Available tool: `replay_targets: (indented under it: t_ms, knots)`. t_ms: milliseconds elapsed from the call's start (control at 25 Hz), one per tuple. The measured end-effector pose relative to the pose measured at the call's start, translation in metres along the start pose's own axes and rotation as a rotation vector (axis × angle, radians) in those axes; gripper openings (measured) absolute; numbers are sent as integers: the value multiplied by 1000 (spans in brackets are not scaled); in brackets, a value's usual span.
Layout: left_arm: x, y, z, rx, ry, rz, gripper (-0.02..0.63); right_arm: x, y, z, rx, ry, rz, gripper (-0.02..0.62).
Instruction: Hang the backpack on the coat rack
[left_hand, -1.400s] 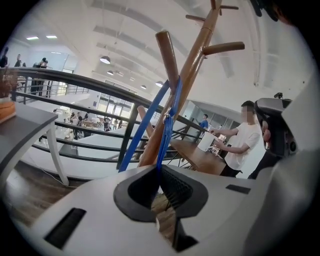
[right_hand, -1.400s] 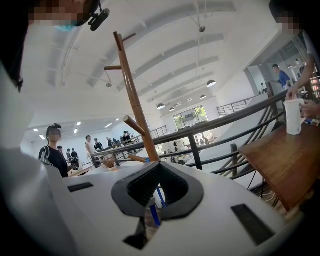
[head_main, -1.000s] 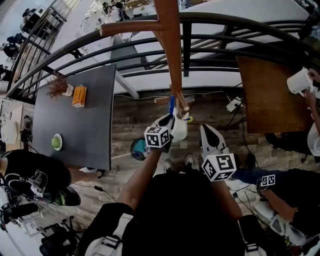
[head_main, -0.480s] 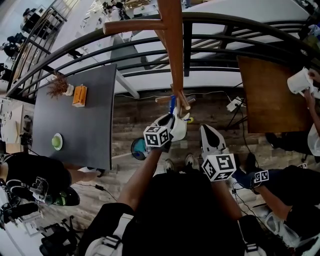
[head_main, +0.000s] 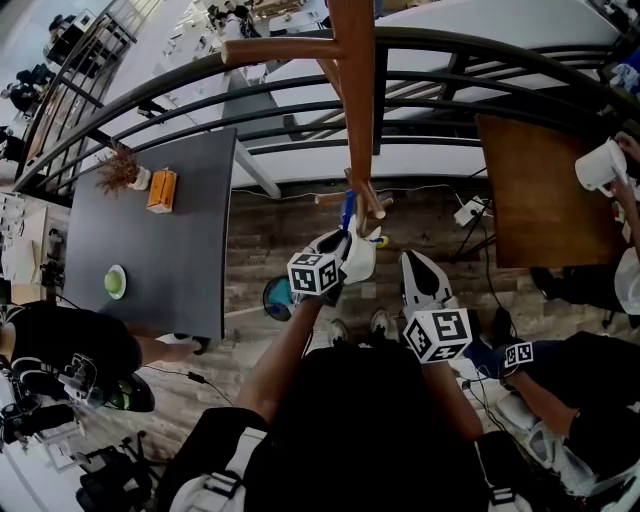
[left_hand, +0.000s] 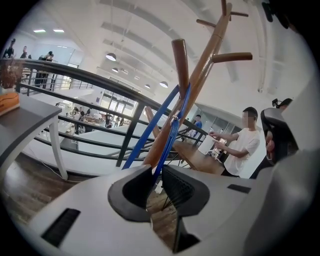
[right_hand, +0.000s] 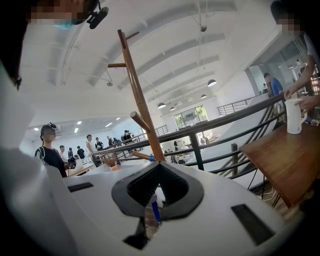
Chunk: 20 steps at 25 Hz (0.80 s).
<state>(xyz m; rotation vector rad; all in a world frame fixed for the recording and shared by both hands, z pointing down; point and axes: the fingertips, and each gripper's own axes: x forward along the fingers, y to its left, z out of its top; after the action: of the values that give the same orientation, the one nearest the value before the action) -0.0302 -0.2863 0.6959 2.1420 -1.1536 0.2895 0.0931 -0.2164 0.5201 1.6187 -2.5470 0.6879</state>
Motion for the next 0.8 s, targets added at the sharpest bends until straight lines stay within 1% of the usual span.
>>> replay_targets:
  t_ms: [200,360,600,800]
  knots:
    - [-3,-1,0,26,-2,22,54,-2,3,0,-1,-3,0,12]
    - [-10,1,4,25,-28,27,57,-5,5,-1,-3,-4,0,12]
    - [-18,9,-1,16,-34,56,57,-7,7,-3,-5,-3,5,12]
    - [-27,7,-1,13,-46,53,57,-7,13,-4,-11,-1,17,12]
